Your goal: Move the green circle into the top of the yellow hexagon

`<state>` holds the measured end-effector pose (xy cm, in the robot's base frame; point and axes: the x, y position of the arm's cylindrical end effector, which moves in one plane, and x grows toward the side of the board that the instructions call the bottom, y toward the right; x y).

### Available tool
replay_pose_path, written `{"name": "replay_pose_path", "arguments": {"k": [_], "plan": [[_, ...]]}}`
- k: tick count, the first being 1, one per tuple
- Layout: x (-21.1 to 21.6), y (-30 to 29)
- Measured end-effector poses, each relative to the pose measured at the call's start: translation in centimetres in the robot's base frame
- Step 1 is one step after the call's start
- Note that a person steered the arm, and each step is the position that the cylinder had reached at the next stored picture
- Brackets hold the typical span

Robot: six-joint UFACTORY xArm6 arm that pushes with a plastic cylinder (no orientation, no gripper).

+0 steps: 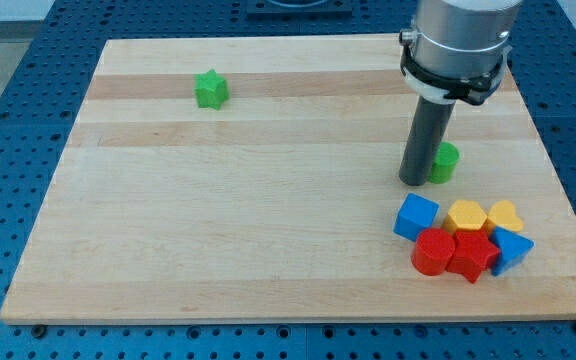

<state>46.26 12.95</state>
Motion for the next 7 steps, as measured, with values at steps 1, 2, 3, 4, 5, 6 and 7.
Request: {"name": "replay_pose_path", "arguments": {"k": [1,2,3,4,5,6,7], "plan": [[-0.9,0.0],[-1.9,0.0],[-3.5,0.0],[-5.2,0.7],[-4.9,3.6],[-2.6,5.9],[-0.3,6.4]]}}
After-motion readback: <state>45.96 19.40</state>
